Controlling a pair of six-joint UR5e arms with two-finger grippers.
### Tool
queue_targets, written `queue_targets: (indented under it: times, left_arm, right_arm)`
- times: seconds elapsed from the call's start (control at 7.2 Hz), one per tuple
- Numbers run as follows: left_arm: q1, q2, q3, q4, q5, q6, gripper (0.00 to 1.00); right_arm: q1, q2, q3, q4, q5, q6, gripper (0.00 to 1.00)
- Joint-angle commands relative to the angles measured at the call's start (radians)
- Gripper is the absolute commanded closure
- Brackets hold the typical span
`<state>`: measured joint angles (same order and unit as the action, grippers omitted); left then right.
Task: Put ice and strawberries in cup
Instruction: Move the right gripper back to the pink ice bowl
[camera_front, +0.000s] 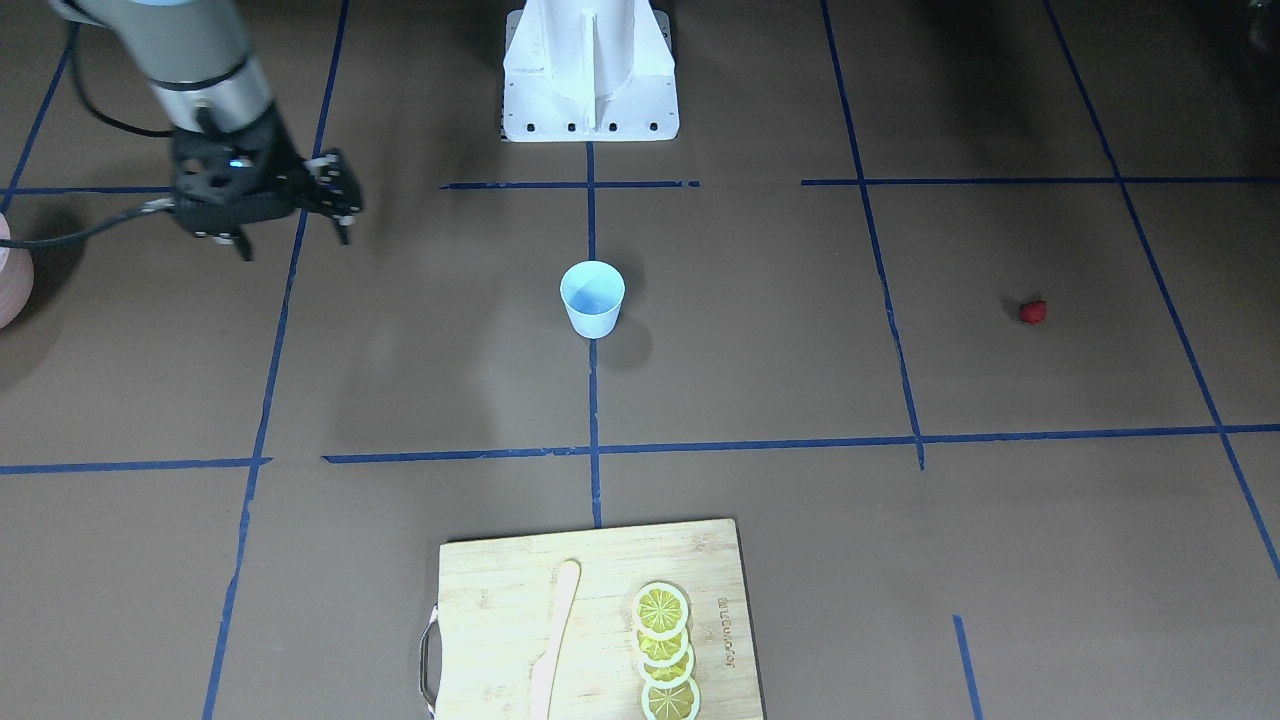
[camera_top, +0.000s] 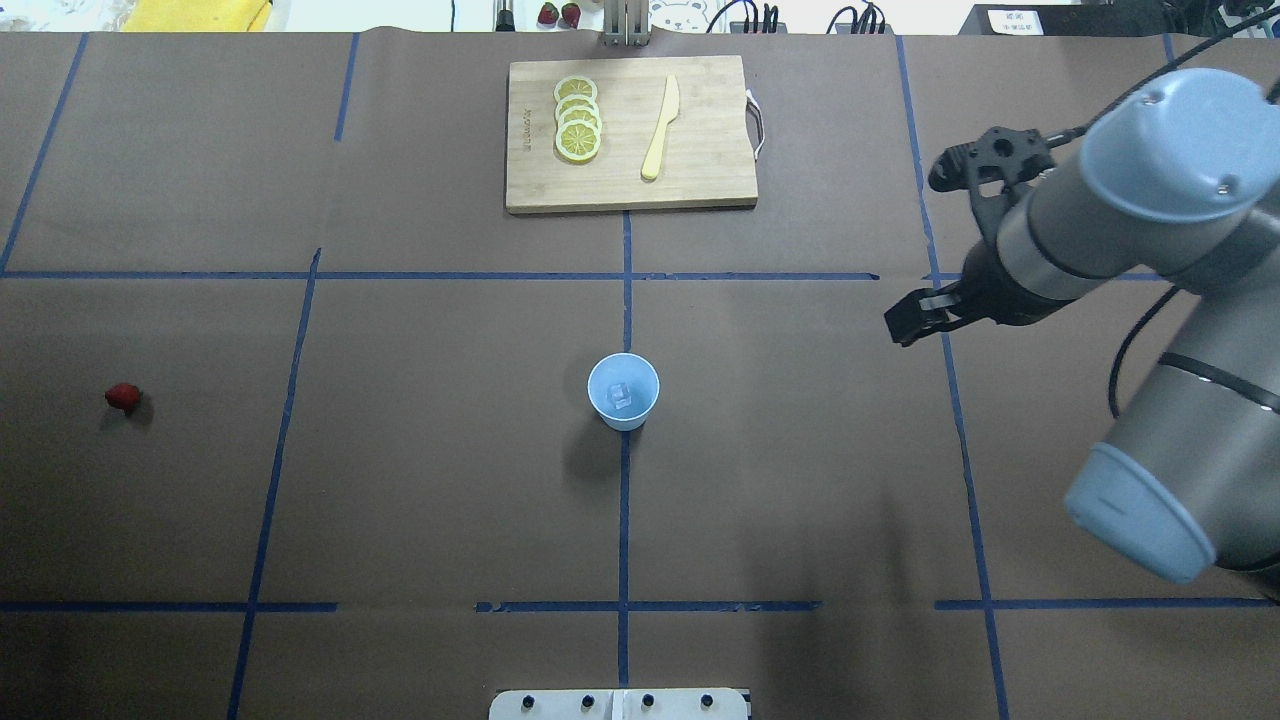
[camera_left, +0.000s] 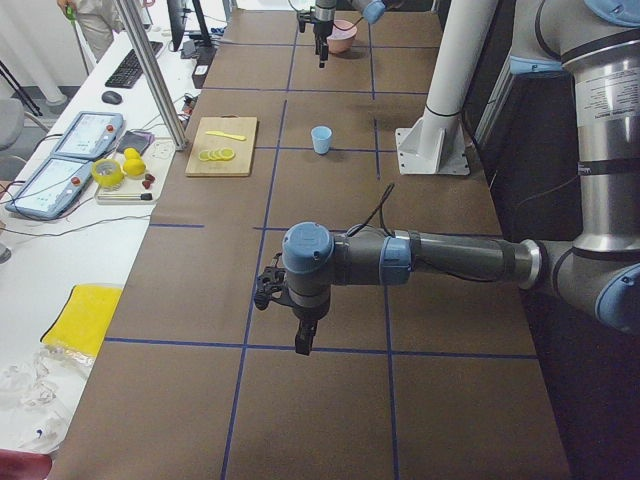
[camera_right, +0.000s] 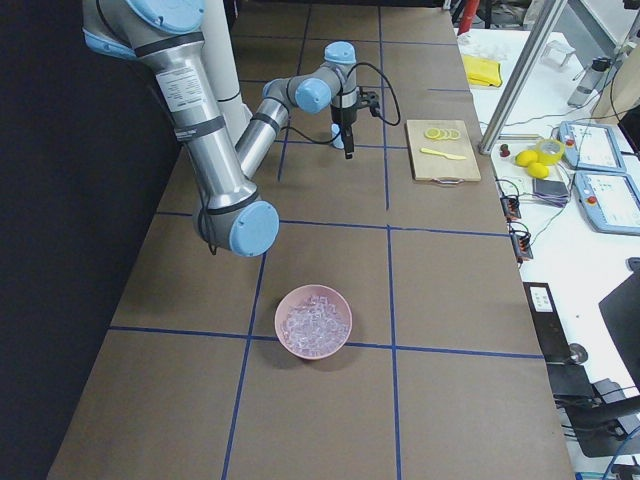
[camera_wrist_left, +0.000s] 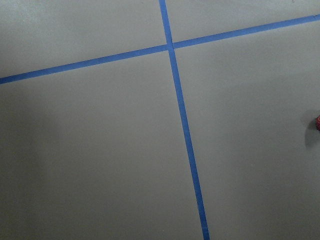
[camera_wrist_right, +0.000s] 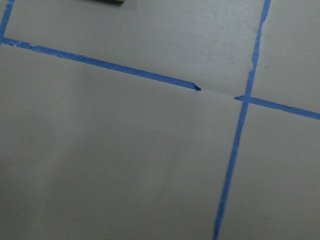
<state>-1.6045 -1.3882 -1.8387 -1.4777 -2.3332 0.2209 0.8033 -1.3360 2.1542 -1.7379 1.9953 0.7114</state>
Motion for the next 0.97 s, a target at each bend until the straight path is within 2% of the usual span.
queue_targets:
  times: [0.0, 0.28, 0.56, 0.83]
  left_arm:
    - [0.000, 0.000, 0.001, 0.000, 0.000, 0.000, 0.00]
    - [0.000, 0.000, 0.001, -0.001, 0.000, 0.000, 0.00]
    - [0.000, 0.002, -0.002, 0.000, 0.000, 0.000, 0.00]
    - [0.000, 0.003, -0.005, 0.000, 0.000, 0.000, 0.00]
  right_arm:
    - [0.141, -0.280, 0.000, 0.261, 0.124, -0.180, 0.01]
    - [0.287, -0.459, -0.055, 0.371, 0.183, -0.432, 0.01]
    - [0.426, -0.497, -0.179, 0.402, 0.273, -0.646, 0.01]
    - [0.438, -0.532, -0.310, 0.589, 0.272, -0.642, 0.01]
